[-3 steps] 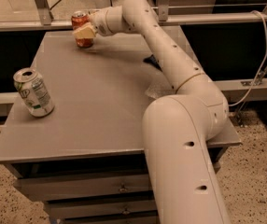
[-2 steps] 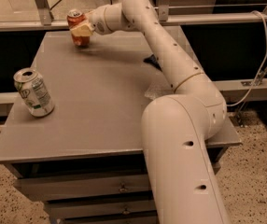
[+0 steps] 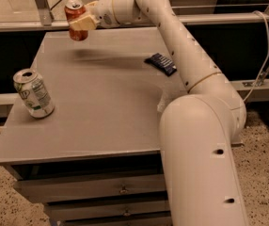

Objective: Pick coke can

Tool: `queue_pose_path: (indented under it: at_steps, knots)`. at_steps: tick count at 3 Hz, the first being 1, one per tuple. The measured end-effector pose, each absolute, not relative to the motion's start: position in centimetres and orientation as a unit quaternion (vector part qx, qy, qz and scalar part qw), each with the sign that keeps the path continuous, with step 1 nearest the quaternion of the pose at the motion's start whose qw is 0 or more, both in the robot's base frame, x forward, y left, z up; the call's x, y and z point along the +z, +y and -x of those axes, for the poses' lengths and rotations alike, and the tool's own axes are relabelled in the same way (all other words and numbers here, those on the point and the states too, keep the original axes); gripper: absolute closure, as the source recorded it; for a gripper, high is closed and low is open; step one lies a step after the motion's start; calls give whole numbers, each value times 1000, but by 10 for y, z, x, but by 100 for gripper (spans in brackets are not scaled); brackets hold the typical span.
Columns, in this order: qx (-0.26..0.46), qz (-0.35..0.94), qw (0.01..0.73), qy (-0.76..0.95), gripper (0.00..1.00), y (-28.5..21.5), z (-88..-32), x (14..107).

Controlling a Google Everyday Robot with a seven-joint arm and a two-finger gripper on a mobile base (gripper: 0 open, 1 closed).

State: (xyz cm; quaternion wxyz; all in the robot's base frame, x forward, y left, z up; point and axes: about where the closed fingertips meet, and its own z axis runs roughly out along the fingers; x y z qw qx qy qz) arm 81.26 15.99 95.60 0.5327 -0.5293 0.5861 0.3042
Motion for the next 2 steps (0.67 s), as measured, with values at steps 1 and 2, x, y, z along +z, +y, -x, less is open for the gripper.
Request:
queue_pose_path:
  at_steps: [1, 2]
  knots:
    - [320, 542, 533, 565, 100, 130, -777, 980]
    - [321, 542, 533, 565, 100, 121, -773, 982]
